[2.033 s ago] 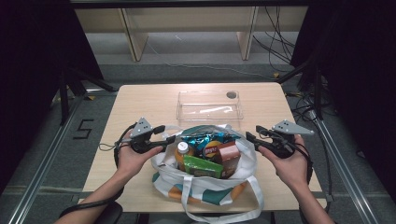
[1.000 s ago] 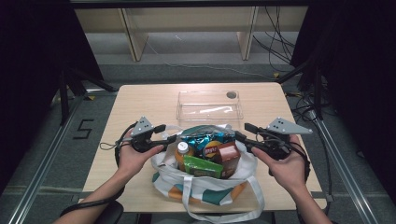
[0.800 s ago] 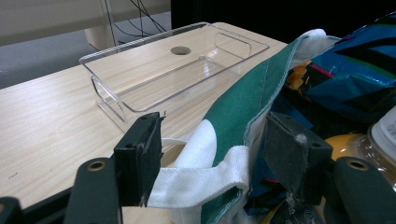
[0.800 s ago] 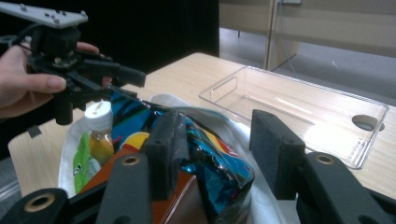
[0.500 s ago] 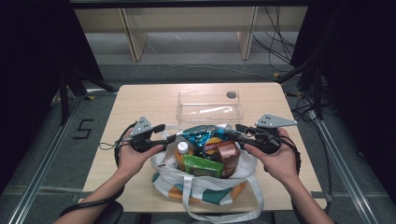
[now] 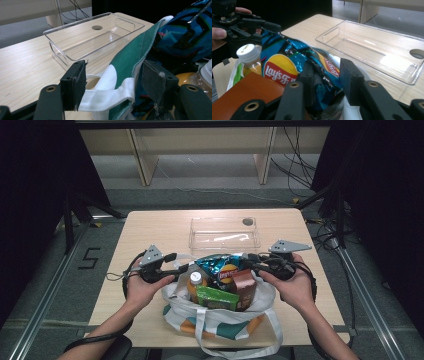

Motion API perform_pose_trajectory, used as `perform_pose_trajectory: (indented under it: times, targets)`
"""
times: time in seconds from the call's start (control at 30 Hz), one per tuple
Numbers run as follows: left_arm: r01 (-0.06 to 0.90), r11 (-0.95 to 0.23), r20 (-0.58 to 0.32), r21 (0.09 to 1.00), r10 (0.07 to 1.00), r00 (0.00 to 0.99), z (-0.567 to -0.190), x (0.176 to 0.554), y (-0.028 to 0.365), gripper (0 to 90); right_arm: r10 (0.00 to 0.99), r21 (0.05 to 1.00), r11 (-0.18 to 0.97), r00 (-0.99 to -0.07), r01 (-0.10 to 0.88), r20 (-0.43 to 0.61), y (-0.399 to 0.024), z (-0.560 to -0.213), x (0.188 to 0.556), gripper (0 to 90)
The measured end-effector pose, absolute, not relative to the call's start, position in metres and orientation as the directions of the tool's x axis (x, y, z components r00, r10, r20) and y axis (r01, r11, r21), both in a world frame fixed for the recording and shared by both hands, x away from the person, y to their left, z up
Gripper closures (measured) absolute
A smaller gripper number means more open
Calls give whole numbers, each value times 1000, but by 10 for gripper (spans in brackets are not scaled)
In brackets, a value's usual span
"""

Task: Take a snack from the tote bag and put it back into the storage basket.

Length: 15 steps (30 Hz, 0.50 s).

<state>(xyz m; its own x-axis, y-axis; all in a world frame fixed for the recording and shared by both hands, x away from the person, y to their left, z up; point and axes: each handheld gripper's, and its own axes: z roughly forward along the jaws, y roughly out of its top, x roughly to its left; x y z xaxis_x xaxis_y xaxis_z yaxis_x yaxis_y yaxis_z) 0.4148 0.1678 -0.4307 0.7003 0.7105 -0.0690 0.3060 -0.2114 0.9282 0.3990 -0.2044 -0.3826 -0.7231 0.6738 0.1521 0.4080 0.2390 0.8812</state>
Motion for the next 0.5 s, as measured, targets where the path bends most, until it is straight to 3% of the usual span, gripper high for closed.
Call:
perform_pose_trajectory:
  times: [0.27,0.37,0.43,0.5]
  targets:
    - [307,-217,-63,927,715,696,-431,415,168,357,662,887,265,-740,377,117,-200,-384,398,793]
    - [304,-213,-66,929,712,699,-431,415,168,358,652,892,295,-754,343,74,-200,-384,396,868]
    - [304,-213,-65,929,712,699,-431,415,168,357,660,886,279,-745,370,103,-199,-384,393,888]
    - [304,-213,-66,929,713,698,-431,415,168,357,653,900,289,-755,326,64,-200,-385,396,897]
